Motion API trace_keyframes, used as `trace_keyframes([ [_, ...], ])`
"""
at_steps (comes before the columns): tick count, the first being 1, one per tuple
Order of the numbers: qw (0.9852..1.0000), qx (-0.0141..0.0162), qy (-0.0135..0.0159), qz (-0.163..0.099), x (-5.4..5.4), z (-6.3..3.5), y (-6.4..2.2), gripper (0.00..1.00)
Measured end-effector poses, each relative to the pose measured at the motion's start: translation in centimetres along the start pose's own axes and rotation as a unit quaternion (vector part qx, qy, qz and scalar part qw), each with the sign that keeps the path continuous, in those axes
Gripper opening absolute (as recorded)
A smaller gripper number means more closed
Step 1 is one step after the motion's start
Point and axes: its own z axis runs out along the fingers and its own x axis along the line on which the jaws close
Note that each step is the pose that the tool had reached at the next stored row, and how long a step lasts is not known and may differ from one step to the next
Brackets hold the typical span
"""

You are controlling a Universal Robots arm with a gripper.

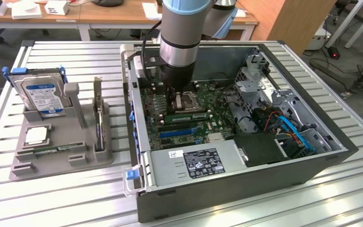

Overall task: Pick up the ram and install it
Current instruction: 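Press down the ram until it locks into place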

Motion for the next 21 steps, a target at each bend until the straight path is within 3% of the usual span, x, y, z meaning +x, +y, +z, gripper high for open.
trace_keyframes([
  [21,1.0,0.0001,0.0,0.0,0.03,0.97,0.12,0.09],
])
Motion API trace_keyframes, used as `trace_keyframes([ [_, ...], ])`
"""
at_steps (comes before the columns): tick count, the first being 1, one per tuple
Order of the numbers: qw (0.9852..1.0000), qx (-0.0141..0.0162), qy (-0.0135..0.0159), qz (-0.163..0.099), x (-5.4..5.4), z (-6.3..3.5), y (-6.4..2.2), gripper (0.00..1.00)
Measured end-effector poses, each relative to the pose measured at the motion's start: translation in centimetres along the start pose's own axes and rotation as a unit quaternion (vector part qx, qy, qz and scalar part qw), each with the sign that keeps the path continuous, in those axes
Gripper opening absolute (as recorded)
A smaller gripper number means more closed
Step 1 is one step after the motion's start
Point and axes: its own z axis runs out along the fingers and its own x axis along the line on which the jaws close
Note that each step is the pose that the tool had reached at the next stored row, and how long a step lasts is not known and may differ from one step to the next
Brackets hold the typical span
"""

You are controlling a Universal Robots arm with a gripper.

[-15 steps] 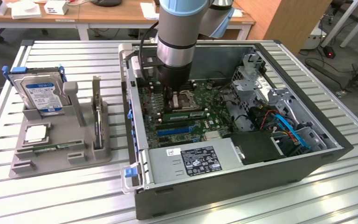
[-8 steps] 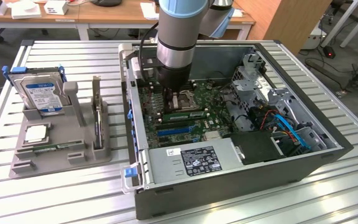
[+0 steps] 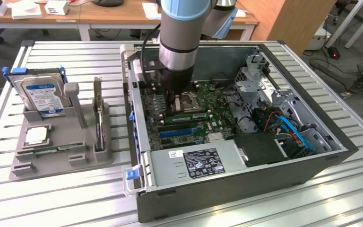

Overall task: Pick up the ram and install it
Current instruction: 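Press down the ram until it locks into place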

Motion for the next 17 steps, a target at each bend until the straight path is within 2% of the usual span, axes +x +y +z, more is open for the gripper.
trace_keyframes([
  [17,1.0,-0.0001,0.0,0.0,0.02,0.25,0.01,0.09],
])
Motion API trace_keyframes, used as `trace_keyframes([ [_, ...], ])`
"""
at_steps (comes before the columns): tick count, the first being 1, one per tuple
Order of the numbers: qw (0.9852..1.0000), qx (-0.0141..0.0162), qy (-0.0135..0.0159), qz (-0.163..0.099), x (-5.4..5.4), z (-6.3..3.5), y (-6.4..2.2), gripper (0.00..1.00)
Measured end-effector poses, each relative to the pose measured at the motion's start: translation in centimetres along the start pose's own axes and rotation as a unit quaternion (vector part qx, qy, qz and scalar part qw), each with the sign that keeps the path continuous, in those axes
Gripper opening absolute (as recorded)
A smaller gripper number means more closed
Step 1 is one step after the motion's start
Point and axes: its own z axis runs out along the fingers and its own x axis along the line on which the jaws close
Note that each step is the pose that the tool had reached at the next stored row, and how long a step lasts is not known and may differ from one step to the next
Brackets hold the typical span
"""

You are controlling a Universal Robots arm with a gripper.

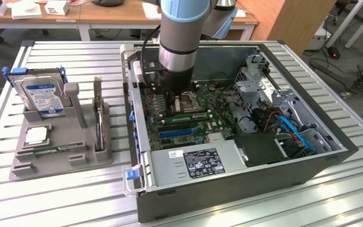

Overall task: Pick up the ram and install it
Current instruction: 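Press down the ram until it locks into place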

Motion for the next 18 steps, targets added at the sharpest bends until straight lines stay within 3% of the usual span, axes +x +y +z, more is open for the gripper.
trace_keyframes([
  [18,1.0,0.0,0.0,0.0,0.04,0.23,0.0,0.09],
])
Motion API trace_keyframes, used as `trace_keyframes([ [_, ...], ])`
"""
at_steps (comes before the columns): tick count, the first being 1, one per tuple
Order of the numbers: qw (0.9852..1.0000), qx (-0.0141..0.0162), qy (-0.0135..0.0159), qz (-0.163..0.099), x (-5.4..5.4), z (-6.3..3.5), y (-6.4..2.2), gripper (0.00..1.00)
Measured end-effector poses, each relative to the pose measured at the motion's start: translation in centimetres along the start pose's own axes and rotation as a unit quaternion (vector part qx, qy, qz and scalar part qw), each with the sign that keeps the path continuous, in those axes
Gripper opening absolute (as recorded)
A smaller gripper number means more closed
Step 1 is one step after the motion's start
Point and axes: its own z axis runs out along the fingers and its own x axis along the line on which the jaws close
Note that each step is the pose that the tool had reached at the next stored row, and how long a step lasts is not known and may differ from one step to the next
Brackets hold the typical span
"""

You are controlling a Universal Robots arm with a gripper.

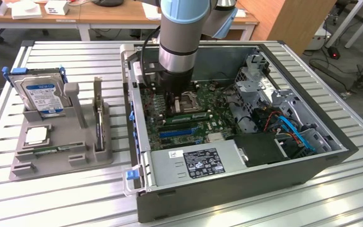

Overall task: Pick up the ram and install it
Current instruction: 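Press down the ram until it locks into place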

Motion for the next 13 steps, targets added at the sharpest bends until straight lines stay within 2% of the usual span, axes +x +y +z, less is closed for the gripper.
trace_keyframes([
  [13,1.0,0.0,-0.0001,0.0,0.0,0.01,0.0,0.09],
])
